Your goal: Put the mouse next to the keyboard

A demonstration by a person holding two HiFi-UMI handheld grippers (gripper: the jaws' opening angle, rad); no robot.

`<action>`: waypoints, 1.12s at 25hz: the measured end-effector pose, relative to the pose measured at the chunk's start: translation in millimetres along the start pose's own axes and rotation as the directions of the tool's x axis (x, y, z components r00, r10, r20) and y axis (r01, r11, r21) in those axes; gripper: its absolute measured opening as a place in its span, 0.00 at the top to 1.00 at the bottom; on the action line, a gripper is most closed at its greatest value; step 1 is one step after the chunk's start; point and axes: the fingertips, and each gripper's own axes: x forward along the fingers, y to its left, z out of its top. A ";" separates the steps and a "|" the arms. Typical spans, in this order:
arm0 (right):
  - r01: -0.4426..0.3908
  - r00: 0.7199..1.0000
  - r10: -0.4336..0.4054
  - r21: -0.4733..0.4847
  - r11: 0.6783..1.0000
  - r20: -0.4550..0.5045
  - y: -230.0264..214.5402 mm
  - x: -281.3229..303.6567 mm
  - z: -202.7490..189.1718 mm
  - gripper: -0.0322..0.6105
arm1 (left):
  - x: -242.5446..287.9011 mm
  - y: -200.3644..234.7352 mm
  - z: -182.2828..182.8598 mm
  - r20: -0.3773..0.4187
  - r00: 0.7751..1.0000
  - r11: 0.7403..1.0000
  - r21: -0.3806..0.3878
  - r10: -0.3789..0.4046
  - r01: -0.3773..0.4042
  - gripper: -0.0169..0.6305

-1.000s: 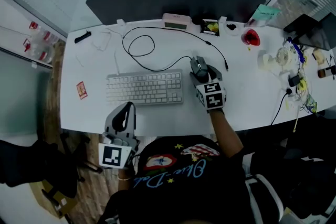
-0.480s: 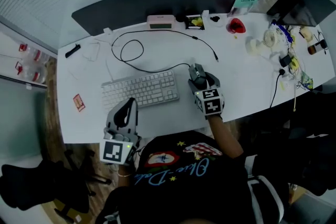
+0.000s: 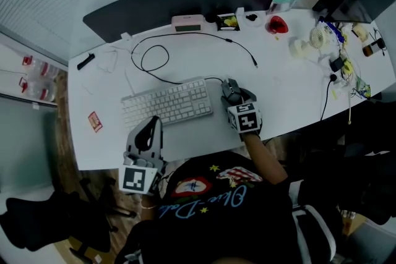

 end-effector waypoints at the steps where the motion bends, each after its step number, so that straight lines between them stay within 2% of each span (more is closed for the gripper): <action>1: 0.000 1.000 0.000 0.003 1.000 -0.008 0.2 1.6 -2.5 0.52 | -0.8 0.7 0.0 0.001 1.000 1.000 0.000 0.002 -0.002 0.97; 12: 0.003 0.998 -0.002 0.018 1.000 -0.058 2.2 11.1 -18.7 0.52 | -4.2 6.5 -2.3 0.002 1.000 1.000 -0.013 0.020 -0.020 0.97; 20: 0.000 0.999 0.001 0.004 1.000 -0.040 3.8 10.8 -18.2 0.52 | -1.1 7.2 -3.4 -0.003 1.000 1.000 -0.015 0.007 -0.007 0.97; 24: -0.007 1.000 0.007 -0.006 1.000 0.002 3.2 0.3 -6.6 0.52 | 0.7 7.4 -2.2 0.001 1.000 1.000 -0.011 0.001 -0.001 0.97; 28: -0.023 0.995 0.023 0.000 1.000 0.095 2.2 -20.4 21.3 0.52 | 2.1 9.2 -1.9 0.000 1.000 1.000 -0.009 0.005 -0.005 0.97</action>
